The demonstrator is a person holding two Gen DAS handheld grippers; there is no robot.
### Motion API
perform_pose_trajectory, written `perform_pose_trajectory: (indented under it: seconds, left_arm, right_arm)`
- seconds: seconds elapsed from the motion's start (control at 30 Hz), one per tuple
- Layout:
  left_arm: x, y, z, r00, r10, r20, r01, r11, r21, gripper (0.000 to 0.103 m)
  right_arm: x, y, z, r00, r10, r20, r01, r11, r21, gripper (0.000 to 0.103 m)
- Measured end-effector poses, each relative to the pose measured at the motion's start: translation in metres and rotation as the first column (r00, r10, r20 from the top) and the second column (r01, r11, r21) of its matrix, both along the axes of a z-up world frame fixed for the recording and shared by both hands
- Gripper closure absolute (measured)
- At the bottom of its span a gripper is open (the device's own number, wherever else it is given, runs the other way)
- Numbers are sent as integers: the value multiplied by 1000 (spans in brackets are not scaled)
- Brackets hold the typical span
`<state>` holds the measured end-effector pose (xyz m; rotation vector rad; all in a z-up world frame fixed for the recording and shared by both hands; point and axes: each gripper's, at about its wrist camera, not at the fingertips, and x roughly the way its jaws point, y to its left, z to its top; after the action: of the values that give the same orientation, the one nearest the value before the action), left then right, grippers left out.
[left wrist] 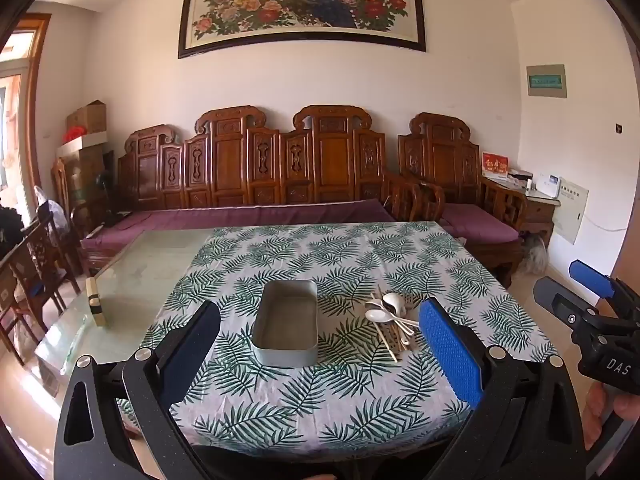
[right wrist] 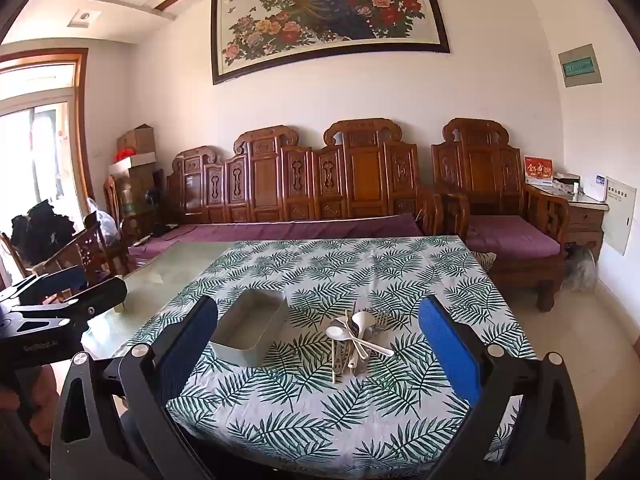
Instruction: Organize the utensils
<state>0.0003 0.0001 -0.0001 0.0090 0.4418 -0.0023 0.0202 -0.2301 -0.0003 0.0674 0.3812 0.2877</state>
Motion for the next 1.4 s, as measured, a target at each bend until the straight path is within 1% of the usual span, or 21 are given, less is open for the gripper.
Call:
perform_pose_trajectory:
  seconds: [0.37,0.4,0.6,1.2,1.4]
  left_arm:
    - [0,-3,-3,1000,-1,6,1,1000,-2,7]
    - [-2,-3,4,1000,-1,6,1,1000,-1,7]
    - [-3,-4,5,1000,-2,7,2,1000,-2,7]
    - [-5,-5,8,1000,-1,5,1,1000,-1,7]
    - [-4,-4,5,1000,-3,7,3,1000,-1,7]
  right_arm:
    - [-1,1,1,1000,1,3,-1,1000,-1,3]
    - [-1,1,1,1000,2,3,-2,1000,-1,3]
    - [-2,1,1,1000,1,5,-1,1000,-3,3]
    - [-2,1,1,1000,1,4,-1,1000,-2,3]
    - [-1,1,1,1000,0,4,0,1000,-2,3]
